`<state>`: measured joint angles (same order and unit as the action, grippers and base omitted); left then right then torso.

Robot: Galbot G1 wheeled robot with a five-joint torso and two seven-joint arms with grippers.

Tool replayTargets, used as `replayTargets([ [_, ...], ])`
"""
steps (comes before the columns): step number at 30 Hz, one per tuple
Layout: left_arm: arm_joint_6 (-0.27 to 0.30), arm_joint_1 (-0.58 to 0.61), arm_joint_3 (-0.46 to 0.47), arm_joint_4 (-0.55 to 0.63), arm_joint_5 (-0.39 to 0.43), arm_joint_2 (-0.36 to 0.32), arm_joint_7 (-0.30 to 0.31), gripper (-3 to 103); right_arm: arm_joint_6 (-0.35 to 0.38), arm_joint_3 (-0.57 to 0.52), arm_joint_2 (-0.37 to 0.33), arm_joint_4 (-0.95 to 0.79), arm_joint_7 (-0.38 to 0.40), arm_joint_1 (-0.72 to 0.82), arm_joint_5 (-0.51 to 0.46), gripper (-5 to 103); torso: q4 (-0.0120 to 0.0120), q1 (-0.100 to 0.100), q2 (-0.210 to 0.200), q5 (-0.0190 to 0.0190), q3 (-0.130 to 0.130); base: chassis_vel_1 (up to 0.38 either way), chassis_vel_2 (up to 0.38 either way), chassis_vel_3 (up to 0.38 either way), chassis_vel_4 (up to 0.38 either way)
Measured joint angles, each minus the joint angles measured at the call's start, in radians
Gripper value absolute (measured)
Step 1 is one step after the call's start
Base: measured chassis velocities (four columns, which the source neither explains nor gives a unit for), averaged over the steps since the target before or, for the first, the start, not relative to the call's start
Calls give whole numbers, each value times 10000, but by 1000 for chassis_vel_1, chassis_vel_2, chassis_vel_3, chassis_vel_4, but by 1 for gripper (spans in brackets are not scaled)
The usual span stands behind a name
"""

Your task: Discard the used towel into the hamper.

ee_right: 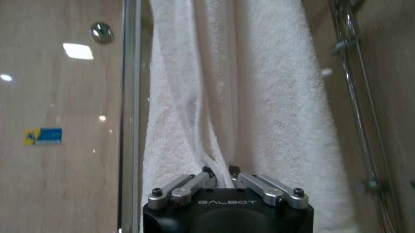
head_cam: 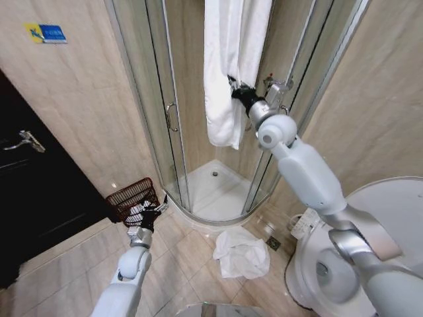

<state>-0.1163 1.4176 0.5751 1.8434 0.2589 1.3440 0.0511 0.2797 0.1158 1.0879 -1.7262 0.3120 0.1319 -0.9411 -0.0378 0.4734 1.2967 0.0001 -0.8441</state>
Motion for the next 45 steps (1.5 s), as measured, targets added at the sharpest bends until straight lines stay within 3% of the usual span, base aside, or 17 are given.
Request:
replayTargets([
  [14, -97, 31, 42, -53, -4, -28, -16, 100, -179, -364, -94, -602, 68, 1840, 302, 7, 0, 0, 0, -2, 2, 0, 0, 0, 0],
  [23, -218, 24, 41, -167, 4, -44, -28, 100, -356, -776, 116, -643, -266, 3650, 1324, 7, 0, 1, 0, 0, 0, 0, 0, 0, 0],
  [35, -431, 95, 93, -243, 14, -81, -85, 100, -768, -1742, 944, -547, -1095, 6011, 3096, 7, 0, 0, 0, 0, 0, 0, 0, 0, 0],
  [45, -506, 127, 84, -223, -19, -54, -114, 100, -948, -2122, 1022, -568, -1289, 6497, 3365, 7, -3, 1, 0, -1, 0, 0, 0, 0, 0],
])
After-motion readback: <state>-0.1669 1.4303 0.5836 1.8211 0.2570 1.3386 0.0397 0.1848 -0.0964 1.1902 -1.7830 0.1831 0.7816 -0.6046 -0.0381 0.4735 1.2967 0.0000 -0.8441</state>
